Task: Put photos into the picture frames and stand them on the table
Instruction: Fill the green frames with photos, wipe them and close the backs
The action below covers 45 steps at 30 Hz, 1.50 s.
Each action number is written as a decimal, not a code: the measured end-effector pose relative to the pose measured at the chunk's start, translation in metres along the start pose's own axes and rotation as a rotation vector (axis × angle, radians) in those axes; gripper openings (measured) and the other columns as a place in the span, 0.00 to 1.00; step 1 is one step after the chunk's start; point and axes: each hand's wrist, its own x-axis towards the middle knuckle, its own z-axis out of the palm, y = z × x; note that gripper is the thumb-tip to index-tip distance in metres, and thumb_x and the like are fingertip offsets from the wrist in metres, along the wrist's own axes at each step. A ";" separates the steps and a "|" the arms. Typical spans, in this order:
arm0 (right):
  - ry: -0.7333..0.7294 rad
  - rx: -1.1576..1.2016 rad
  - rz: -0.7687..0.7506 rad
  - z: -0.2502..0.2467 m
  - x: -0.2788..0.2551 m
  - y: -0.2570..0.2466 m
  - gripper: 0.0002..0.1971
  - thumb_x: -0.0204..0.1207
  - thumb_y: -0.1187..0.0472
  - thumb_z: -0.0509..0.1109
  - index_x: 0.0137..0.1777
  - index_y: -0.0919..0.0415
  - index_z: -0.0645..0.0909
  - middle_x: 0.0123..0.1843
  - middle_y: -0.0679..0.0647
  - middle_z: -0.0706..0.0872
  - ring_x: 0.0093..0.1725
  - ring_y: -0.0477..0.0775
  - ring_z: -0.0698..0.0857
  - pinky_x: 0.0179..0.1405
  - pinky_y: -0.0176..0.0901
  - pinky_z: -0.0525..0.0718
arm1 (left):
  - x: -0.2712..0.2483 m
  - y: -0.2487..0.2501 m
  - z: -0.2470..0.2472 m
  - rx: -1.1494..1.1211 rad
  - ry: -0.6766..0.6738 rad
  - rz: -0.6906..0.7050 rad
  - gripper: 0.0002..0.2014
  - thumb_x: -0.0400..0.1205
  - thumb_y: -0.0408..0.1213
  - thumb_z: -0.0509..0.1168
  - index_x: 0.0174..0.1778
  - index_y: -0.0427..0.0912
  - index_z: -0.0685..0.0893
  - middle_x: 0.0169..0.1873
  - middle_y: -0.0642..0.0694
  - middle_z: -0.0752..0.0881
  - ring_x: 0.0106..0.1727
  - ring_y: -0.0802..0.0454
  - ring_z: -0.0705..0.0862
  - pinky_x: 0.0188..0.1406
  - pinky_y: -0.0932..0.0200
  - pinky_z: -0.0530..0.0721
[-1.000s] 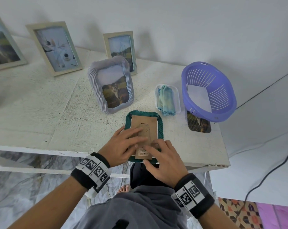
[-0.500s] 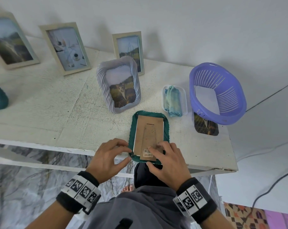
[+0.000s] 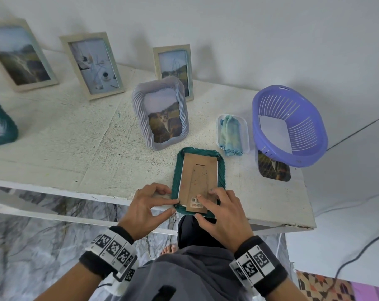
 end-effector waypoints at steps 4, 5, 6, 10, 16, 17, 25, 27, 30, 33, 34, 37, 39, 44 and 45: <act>0.008 0.002 -0.003 0.001 0.000 0.001 0.23 0.70 0.39 0.65 0.60 0.49 0.86 0.56 0.52 0.80 0.50 0.57 0.79 0.45 0.51 0.84 | -0.001 0.002 -0.001 0.028 -0.009 0.031 0.13 0.78 0.58 0.68 0.56 0.65 0.90 0.60 0.65 0.79 0.62 0.60 0.78 0.63 0.54 0.72; 0.009 -0.002 -0.008 0.002 0.000 0.001 0.23 0.70 0.39 0.65 0.60 0.49 0.86 0.56 0.51 0.80 0.50 0.57 0.79 0.44 0.51 0.84 | -0.001 0.003 -0.001 0.034 -0.014 0.033 0.13 0.78 0.58 0.67 0.56 0.65 0.90 0.60 0.64 0.79 0.62 0.60 0.78 0.63 0.54 0.72; 0.011 -0.006 -0.012 0.002 0.000 0.002 0.23 0.70 0.39 0.65 0.60 0.49 0.86 0.56 0.51 0.80 0.50 0.57 0.79 0.44 0.51 0.84 | 0.000 0.005 -0.002 0.040 -0.021 0.034 0.13 0.78 0.57 0.67 0.56 0.65 0.90 0.59 0.63 0.79 0.62 0.61 0.78 0.62 0.53 0.73; -0.001 -0.005 -0.024 -0.001 0.001 0.002 0.22 0.69 0.39 0.67 0.61 0.47 0.84 0.57 0.50 0.79 0.50 0.55 0.78 0.45 0.49 0.84 | 0.007 0.009 -0.007 0.062 -0.038 0.045 0.12 0.80 0.56 0.66 0.54 0.63 0.91 0.55 0.61 0.80 0.58 0.61 0.80 0.60 0.48 0.78; -0.028 0.244 0.053 -0.023 0.020 0.010 0.23 0.75 0.39 0.65 0.69 0.44 0.74 0.56 0.44 0.78 0.53 0.49 0.75 0.53 0.45 0.79 | 0.047 0.026 -0.014 0.253 -0.018 0.104 0.15 0.81 0.52 0.63 0.54 0.51 0.89 0.54 0.56 0.81 0.56 0.57 0.81 0.56 0.45 0.81; -0.005 0.267 0.090 -0.027 0.027 0.014 0.22 0.76 0.40 0.64 0.69 0.45 0.73 0.55 0.44 0.77 0.53 0.48 0.75 0.53 0.45 0.79 | 0.056 0.030 -0.014 0.312 -0.048 0.119 0.17 0.81 0.53 0.62 0.57 0.50 0.88 0.56 0.54 0.82 0.57 0.54 0.81 0.56 0.44 0.80; -0.196 0.068 0.242 -0.035 0.075 0.047 0.27 0.84 0.49 0.57 0.81 0.59 0.63 0.62 0.58 0.74 0.62 0.61 0.74 0.64 0.53 0.75 | 0.094 0.057 -0.009 0.667 -0.441 -0.013 0.41 0.69 0.68 0.34 0.73 0.63 0.74 0.76 0.53 0.72 0.73 0.49 0.73 0.74 0.48 0.62; -0.212 0.106 0.231 -0.033 0.076 0.050 0.27 0.84 0.51 0.57 0.81 0.59 0.63 0.59 0.58 0.74 0.60 0.62 0.75 0.64 0.52 0.75 | 0.094 0.058 -0.007 0.708 -0.442 -0.007 0.41 0.68 0.68 0.33 0.74 0.64 0.72 0.77 0.53 0.71 0.74 0.50 0.74 0.75 0.47 0.60; -0.196 0.217 0.237 -0.032 0.080 0.056 0.25 0.83 0.55 0.59 0.80 0.56 0.67 0.55 0.57 0.74 0.57 0.61 0.77 0.63 0.51 0.75 | 0.092 0.057 -0.005 0.724 -0.453 -0.017 0.42 0.68 0.68 0.33 0.75 0.65 0.71 0.78 0.53 0.70 0.74 0.51 0.73 0.76 0.47 0.60; -0.172 0.388 0.281 -0.030 0.082 0.064 0.25 0.81 0.61 0.62 0.78 0.56 0.71 0.50 0.54 0.74 0.55 0.57 0.77 0.66 0.50 0.74 | 0.093 0.056 -0.005 0.708 -0.456 -0.022 0.42 0.68 0.69 0.33 0.76 0.65 0.71 0.78 0.54 0.70 0.74 0.52 0.74 0.76 0.46 0.60; -0.173 0.429 0.292 -0.029 0.083 0.067 0.25 0.80 0.62 0.63 0.78 0.55 0.71 0.49 0.52 0.73 0.55 0.55 0.77 0.67 0.49 0.73 | 0.093 0.056 -0.005 0.704 -0.460 -0.025 0.42 0.67 0.70 0.33 0.76 0.65 0.71 0.78 0.54 0.70 0.74 0.53 0.74 0.77 0.46 0.60; -0.190 0.455 0.291 -0.025 0.084 0.073 0.25 0.80 0.63 0.62 0.78 0.54 0.72 0.48 0.50 0.71 0.55 0.54 0.77 0.69 0.49 0.73 | 0.094 0.056 -0.006 0.687 -0.465 -0.034 0.43 0.67 0.70 0.33 0.76 0.65 0.71 0.78 0.55 0.70 0.75 0.54 0.73 0.78 0.45 0.58; -0.190 0.433 0.287 -0.022 0.085 0.073 0.25 0.80 0.62 0.62 0.78 0.52 0.72 0.50 0.51 0.72 0.56 0.56 0.77 0.69 0.53 0.73 | 0.093 0.056 -0.007 0.677 -0.464 -0.039 0.43 0.67 0.70 0.33 0.76 0.66 0.72 0.78 0.55 0.70 0.75 0.54 0.73 0.78 0.45 0.57; -0.159 0.423 0.297 -0.023 0.082 0.069 0.25 0.80 0.60 0.63 0.78 0.51 0.71 0.50 0.48 0.71 0.57 0.56 0.76 0.68 0.54 0.75 | 0.091 0.054 -0.008 0.655 -0.464 -0.053 0.43 0.68 0.70 0.34 0.77 0.66 0.70 0.79 0.55 0.69 0.77 0.54 0.72 0.80 0.44 0.55; -0.145 0.404 0.297 -0.024 0.080 0.066 0.25 0.81 0.57 0.63 0.78 0.50 0.70 0.52 0.49 0.72 0.58 0.56 0.76 0.67 0.54 0.75 | 0.090 0.052 -0.009 0.639 -0.462 -0.048 0.42 0.68 0.70 0.35 0.77 0.66 0.71 0.79 0.54 0.69 0.77 0.53 0.72 0.80 0.44 0.56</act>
